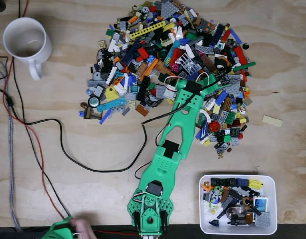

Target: Find the closest Lego and put it in the bin.

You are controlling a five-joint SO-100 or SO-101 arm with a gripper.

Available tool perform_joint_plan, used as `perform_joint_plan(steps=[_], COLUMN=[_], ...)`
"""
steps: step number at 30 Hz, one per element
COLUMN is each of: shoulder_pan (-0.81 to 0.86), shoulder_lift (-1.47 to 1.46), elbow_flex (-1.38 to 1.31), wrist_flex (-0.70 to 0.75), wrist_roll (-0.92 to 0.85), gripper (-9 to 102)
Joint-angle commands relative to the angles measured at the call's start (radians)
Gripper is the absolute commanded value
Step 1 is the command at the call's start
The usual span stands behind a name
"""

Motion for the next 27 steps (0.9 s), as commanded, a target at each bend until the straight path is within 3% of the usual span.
perform_joint_plan(steps=[1, 11, 21, 27], shoulder_pan=[0.015, 0.018, 0.021, 0.176], shoulder_lift=[0.012, -0.006, 0.021, 0.221], elbow_flex=[-0.083, -0.121, -0.319, -0.351], wrist_flex=[-0.037, -0.061, 0.118, 0.301], wrist_roll=[0.014, 0.003, -0.034, -0.044], gripper=[16, 1, 0, 0])
